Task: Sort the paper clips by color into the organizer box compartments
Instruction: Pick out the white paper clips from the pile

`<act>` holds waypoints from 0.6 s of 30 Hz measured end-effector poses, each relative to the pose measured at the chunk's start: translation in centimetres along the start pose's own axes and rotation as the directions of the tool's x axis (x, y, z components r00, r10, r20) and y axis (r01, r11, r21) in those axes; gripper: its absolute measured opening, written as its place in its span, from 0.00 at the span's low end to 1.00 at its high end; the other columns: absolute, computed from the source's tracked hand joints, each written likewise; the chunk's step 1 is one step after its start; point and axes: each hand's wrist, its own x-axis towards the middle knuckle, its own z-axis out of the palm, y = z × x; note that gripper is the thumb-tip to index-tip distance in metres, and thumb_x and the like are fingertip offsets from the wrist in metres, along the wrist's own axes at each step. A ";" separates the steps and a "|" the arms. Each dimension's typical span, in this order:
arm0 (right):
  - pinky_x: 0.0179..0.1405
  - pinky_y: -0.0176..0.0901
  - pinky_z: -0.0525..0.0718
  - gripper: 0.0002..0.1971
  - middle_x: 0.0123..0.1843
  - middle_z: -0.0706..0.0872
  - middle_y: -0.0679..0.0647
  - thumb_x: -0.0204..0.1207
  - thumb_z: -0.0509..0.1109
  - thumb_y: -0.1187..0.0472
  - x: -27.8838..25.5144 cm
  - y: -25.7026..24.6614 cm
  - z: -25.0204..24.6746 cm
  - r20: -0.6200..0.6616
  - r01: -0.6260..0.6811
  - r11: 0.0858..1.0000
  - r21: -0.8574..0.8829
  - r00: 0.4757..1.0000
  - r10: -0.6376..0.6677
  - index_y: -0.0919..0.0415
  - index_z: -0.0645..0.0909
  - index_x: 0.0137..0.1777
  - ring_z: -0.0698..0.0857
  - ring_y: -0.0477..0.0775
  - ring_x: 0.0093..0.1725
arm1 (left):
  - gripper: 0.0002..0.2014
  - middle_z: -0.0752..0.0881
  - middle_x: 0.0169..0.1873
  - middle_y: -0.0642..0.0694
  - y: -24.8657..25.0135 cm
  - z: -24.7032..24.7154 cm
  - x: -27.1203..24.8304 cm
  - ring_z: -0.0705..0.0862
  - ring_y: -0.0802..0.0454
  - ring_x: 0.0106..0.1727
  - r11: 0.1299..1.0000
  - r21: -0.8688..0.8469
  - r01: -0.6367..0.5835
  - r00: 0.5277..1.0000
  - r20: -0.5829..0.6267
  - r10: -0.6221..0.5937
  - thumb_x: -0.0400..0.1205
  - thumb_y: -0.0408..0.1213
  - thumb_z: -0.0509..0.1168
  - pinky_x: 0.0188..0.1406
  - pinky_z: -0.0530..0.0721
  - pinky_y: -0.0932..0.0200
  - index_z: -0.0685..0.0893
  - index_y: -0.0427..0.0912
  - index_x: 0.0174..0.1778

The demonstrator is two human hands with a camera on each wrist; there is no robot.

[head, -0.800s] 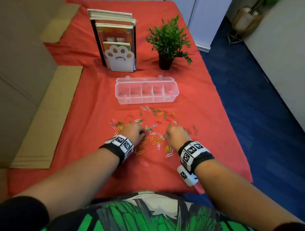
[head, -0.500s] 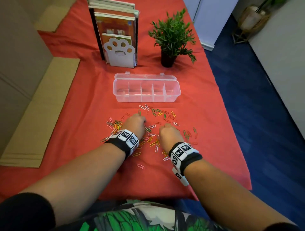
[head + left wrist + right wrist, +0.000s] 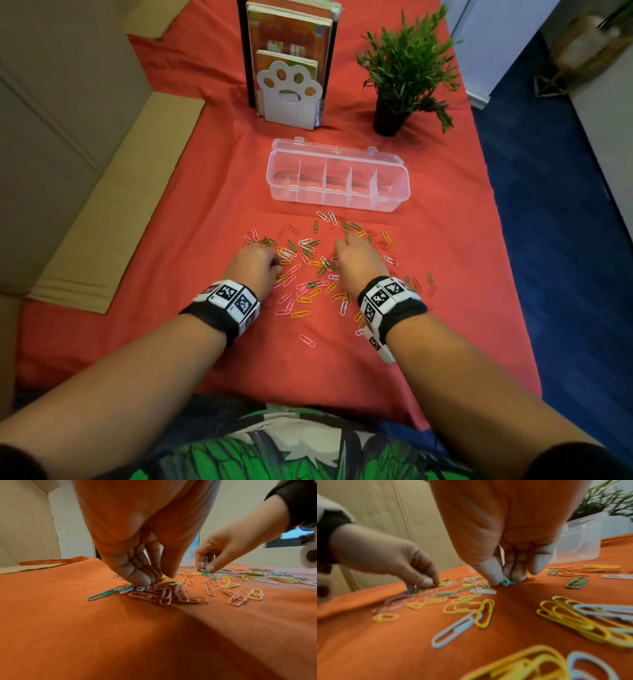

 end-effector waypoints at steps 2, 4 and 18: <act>0.56 0.55 0.80 0.15 0.58 0.77 0.64 0.69 0.60 0.74 -0.1 -0.3 0.3 -0.006 -0.005 0.999 -0.033 1.000 0.005 0.68 0.75 0.57 0.77 0.67 0.60 | 0.09 0.83 0.51 0.38 0.1 0.0 0.0 0.82 0.39 0.54 1.000 -0.006 0.000 1.000 0.003 0.000 0.76 0.39 0.68 0.55 0.80 0.52 0.86 0.43 0.51; 0.59 0.56 0.79 0.15 0.59 0.77 0.63 0.70 0.60 0.72 -0.3 -0.4 0.5 -0.002 -0.009 0.999 -0.043 1.000 0.009 0.68 0.75 0.57 0.76 0.66 0.61 | 0.10 0.83 0.50 0.39 0.3 -0.1 0.1 0.82 0.39 0.54 1.000 -0.015 -0.018 1.000 0.002 0.018 0.76 0.38 0.67 0.55 0.81 0.51 0.86 0.43 0.52; 0.23 0.31 0.80 0.12 0.34 0.80 0.53 0.79 0.60 0.74 -1.5 2.5 -2.6 0.268 -0.294 0.033 0.955 0.907 0.326 0.57 0.79 0.42 0.83 0.43 0.27 | 0.08 0.79 0.45 0.39 2.2 -0.8 3.1 0.82 0.37 0.49 0.964 0.238 -0.118 0.991 0.086 0.100 0.77 0.30 0.60 0.48 0.84 0.46 0.84 0.39 0.47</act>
